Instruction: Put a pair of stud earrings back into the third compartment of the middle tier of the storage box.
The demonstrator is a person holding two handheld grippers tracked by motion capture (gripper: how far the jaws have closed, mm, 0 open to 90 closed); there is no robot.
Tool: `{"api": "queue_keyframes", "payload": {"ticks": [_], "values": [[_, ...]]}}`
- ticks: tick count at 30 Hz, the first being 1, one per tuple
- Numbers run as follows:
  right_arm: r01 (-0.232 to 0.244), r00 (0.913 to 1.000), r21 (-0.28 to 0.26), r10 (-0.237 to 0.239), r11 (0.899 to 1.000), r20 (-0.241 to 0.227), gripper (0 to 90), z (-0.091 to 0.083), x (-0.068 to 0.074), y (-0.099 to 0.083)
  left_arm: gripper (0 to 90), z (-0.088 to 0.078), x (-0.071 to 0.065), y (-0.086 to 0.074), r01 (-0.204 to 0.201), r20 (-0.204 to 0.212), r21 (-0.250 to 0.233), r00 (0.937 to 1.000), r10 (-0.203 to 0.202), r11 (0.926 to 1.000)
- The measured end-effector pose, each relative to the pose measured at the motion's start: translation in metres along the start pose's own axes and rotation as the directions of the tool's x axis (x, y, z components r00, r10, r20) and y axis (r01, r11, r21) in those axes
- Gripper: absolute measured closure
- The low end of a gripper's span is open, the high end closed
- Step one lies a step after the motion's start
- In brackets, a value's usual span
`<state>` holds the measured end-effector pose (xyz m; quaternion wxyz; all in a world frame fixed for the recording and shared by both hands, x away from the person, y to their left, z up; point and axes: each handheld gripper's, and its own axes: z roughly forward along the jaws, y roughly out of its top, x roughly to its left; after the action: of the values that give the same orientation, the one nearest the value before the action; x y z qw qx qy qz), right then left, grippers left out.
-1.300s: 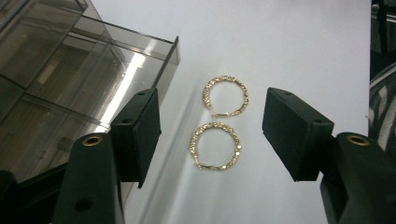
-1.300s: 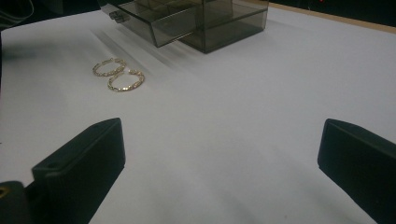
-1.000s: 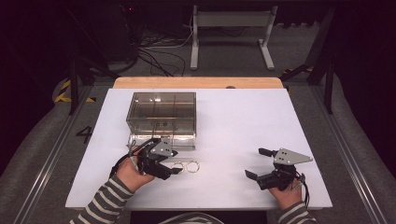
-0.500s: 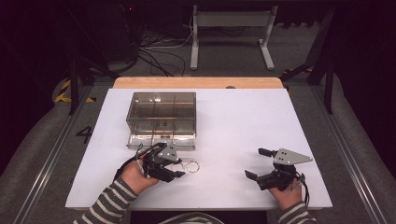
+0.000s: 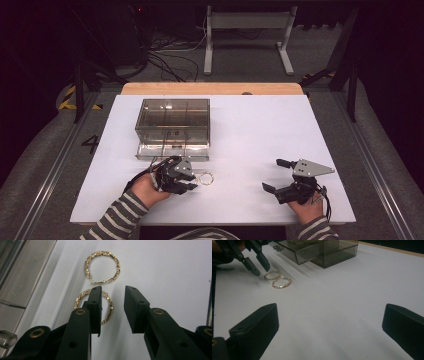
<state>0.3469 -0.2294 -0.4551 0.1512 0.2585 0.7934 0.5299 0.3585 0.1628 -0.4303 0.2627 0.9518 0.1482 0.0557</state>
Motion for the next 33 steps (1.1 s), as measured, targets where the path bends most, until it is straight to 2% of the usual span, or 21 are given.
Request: {"api": "queue_keyframes", "payload": {"ticks": [7, 13, 18, 23, 31, 33], "values": [[0.0, 1.0, 0.001, 0.0, 1.0, -0.002, 1.5, 0.0001, 0.0001, 0.0, 73.8, 0.0069, 0.001, -0.0001, -0.004, -0.02, 0.043, 0.9998, 0.004, 0.9991], [0.0, 1.0, 0.002, 0.0, 1.0, -0.001, 1.5, 0.0001, 0.0001, 0.0, 78.5, 0.0085, 0.0002, 0.0, -0.015, -0.01, 0.067, 0.9998, 0.016, 0.9977], [0.005, 1.0, 0.002, -0.005, 1.0, -0.003, 1.5, 0.0006, 0.0001, 0.0, 80.8, 0.0093, 0.0017, -0.0003, -0.002, 0.002, 0.062, 1.0, 0.002, 0.998], [0.002, 1.0, 0.003, -0.002, 1.0, -0.003, 1.5, 0.0006, 0.0002, -0.0001, 85.7, 0.0095, 0.0018, 0.0002, -0.014, -0.002, 0.069, 0.9999, 0.014, 0.9975], [-0.001, 1.0, 0.003, 0.001, 1.0, -0.003, 1.5, 0.0006, 0.0, -0.0001, 87.4, 0.0095, 0.0018, 0.0008, -0.021, -0.002, 0.072, 0.9998, 0.021, 0.9972], [-0.001, 1.0, 0.004, 0.001, 1.0, -0.003, 1.5, 0.0006, 0.0001, -0.0001, 87.6, 0.0093, 0.0018, 0.0012, -0.033, -0.004, 0.074, 0.9994, 0.034, 0.9967]]}}
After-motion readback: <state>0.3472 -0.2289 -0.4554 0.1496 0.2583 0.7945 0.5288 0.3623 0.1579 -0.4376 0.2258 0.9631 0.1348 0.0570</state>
